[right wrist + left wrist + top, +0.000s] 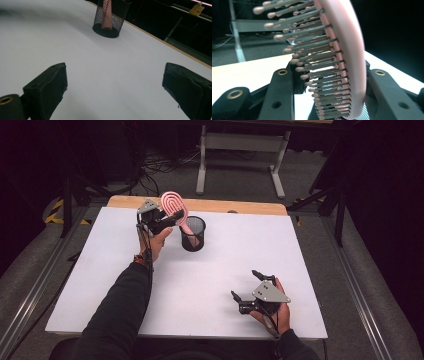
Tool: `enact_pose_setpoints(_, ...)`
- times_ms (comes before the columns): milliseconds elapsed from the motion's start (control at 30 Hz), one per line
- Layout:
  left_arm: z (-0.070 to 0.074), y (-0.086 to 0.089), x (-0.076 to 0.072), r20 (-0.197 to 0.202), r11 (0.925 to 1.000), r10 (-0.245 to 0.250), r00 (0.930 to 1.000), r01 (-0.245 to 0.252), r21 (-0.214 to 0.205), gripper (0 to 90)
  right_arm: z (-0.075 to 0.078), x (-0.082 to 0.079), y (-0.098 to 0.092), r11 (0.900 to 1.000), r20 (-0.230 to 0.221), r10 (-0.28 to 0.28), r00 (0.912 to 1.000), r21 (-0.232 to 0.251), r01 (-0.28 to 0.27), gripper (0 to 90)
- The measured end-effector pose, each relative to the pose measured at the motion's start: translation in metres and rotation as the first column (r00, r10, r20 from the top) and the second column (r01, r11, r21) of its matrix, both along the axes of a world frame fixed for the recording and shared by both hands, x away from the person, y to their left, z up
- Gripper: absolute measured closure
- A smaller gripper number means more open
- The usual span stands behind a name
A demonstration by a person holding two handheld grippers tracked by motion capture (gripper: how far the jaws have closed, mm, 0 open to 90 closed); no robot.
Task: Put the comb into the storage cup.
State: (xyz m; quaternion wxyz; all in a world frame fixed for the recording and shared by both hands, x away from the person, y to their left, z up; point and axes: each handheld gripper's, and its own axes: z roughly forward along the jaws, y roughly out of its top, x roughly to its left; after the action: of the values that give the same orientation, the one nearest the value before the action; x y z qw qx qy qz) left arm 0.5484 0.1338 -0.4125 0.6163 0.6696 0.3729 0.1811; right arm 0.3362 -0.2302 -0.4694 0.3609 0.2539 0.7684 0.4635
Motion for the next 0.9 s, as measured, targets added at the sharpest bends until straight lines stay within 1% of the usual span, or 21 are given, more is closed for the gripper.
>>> enact_pose_setpoints(33, 0.0002, -0.0006, -0.0004, 0.002, 1.0, 0.002, 1.0, -0.002, 0.003, 57.8, 0.0, 0.0, 0.0, 1.0, 0.0, 0.0, 1.0, 0.0, 0.0, 6.8)
enact_pose_setpoints(133, 0.001, -0.003, -0.0018, 0.02, 0.9992, 0.011, 0.9997, -0.012, 0.039, 57.2, 0.0002, -0.0002, 0.0001, 1.0, 0.0, 0.002, 1.0, -0.001, -0.002, 6.8)
enact_pose_setpoints(233, 0.0004, -0.002, -0.0017, 0.016, 0.9994, 0.011, 0.9998, -0.012, 0.034, 56.5, 0.0001, -0.0002, 0.0001, 1.0, -0.002, 0.001, 1.0, -0.001, -0.001, 6.8)
enact_pose_setpoints(333, 0.0006, -0.0005, -0.0011, 0.011, 0.9988, 0.015, 0.9998, -0.015, 0.047, 54.1, 0.0009, -0.0012, 0.0001, 1.0, 0.009, -0.005, 1.0, 0.003, 0.005, 7.1)
enact_pose_setpoints(433, 0.001, 0.0002, -0.0015, 0.008, 0.9989, 0.018, 0.9998, -0.018, 0.042, 52.0, 0.0013, -0.0016, 0.0004, 1.0, 0.01, -0.004, 0.9999, 0.004, 0.004, 7.2)
enact_pose_setpoints(533, 0.0016, 0.0004, -0.0017, 0.006, 0.9987, 0.017, 0.9998, -0.017, 0.047, 50.6, 0.0011, -0.0016, 0.001, 1.0, 0.01, -0.003, 0.9999, 0.002, 0.003, 7.1)
enact_pose_setpoints(600, 0.0024, 0.0003, -0.002, 0.014, 0.9979, 0.022, 0.9997, -0.023, 0.06, 49.2, 0.0012, -0.0019, 0.0012, 1.0, 0.011, -0.001, 0.9999, 0.002, 0.001, 7.1)
enact_pose_setpoints(667, 0.0025, 0.0001, -0.0021, 0.014, 0.9981, 0.023, 0.9996, -0.024, 0.057, 47.4, 0.0013, -0.0019, 0.0011, 1.0, 0.01, -0.001, 0.9999, 0.002, 0.001, 7.1)
enact_pose_setpoints(767, 0.0034, 0.0001, -0.003, 0.013, 0.9975, 0.02, 0.9997, -0.021, 0.068, 46.7, 0.0015, -0.0019, 0.0007, 1.0, 0.01, -0.002, 0.9999, 0.005, 0.002, 7.1)
enact_pose_setpoints(900, 0.0031, 0.0009, -0.0046, 0.013, 0.9973, 0.013, 0.9998, -0.014, 0.072, 43.9, 0.0016, -0.002, 0.0008, 1.0, 0.01, -0.001, 0.9999, 0.003, 0.001, 7.1)
